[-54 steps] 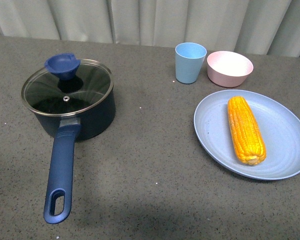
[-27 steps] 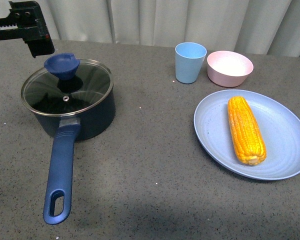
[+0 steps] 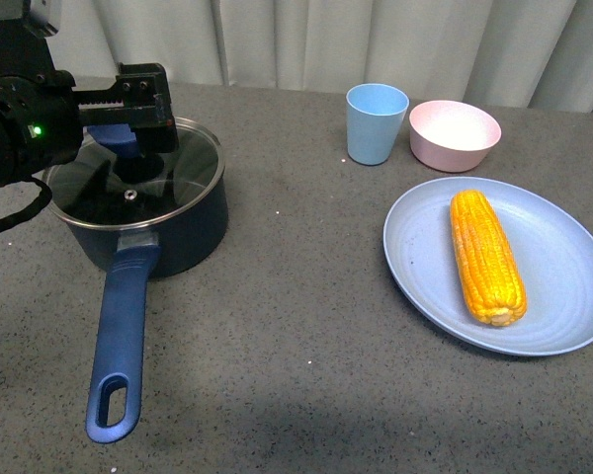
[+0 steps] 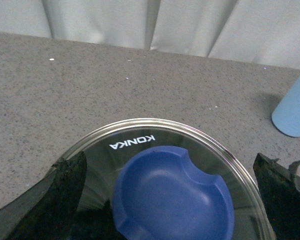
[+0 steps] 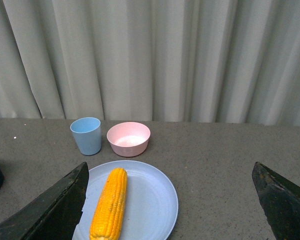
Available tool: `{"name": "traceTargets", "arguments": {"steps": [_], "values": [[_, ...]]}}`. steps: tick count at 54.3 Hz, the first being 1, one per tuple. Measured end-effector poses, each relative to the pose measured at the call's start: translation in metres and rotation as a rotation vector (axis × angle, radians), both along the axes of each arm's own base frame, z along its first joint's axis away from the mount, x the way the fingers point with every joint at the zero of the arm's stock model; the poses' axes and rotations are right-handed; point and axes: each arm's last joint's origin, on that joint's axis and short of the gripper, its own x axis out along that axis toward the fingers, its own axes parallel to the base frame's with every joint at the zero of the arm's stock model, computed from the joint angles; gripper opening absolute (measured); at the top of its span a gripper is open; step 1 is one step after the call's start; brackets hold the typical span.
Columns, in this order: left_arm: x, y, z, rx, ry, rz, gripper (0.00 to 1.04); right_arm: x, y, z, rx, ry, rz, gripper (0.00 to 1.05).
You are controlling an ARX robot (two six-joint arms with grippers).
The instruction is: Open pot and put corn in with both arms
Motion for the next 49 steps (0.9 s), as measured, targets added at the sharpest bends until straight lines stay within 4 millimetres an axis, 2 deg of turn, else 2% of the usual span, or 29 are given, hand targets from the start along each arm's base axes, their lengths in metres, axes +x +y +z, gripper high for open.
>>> {"name": "traceTargets", "arguments": {"steps": [21,33,43,49], "values": [[0.004,-0.003,-0.017,0.028,0.041,-0.016,0.98,0.000,0.000,0.000,0.000,0.000,0.000,0.96],[0.007,-0.002,-0.016,0.033,0.034,-0.017,0.65,0.000,0.000,0.000,0.000,0.000,0.000,0.96],[0.005,-0.002,-0.011,0.034,0.023,-0.022,0.63,0.000,0.000,0.000,0.000,0.000,0.000,0.96],[0.002,0.000,0.006,0.028,-0.011,-0.019,0.63,0.000,0.000,0.000,0.000,0.000,0.000,0.96]]}}
